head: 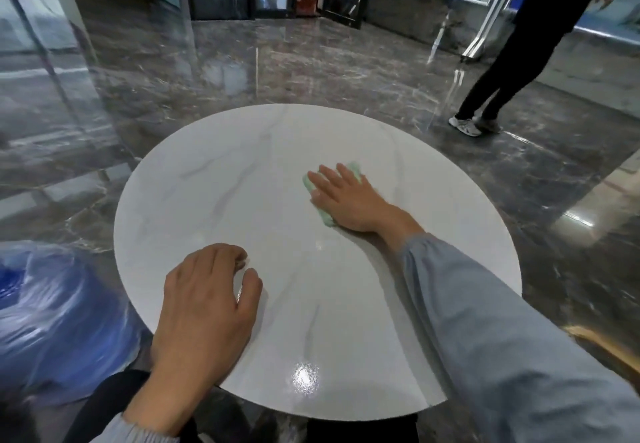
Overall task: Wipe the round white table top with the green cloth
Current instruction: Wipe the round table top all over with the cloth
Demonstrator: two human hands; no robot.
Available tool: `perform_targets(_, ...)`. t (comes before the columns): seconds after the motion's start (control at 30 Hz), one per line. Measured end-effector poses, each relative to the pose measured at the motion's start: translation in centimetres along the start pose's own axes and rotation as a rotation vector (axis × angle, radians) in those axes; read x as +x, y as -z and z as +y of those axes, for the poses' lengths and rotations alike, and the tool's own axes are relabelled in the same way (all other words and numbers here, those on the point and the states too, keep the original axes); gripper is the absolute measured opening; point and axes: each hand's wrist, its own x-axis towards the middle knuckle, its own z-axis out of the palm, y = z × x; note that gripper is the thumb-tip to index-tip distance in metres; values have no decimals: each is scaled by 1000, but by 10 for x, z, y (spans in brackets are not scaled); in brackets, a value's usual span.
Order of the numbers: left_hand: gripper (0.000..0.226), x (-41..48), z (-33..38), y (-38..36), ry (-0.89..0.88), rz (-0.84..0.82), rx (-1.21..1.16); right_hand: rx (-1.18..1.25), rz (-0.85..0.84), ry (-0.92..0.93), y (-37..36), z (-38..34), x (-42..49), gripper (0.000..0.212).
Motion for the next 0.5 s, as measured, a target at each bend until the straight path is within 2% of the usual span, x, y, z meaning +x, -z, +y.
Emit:
perform_targets(0.13, 23, -1, 1, 2, 18, 25, -46, -20, -8, 364, -22, -105, -31, 57)
perform_targets(0.23, 19, 0, 0, 3, 19, 22, -47, -4, 19, 407, -28, -108, -37, 58)
perform_targets(0.3, 23, 0, -1, 2, 14, 14, -33, 11, 33, 315, -22, -80, -25, 57)
perform_targets(0.5, 26, -1, -1, 1, -25, -15, 2, 26, 71, -216, 5, 73, -23, 61)
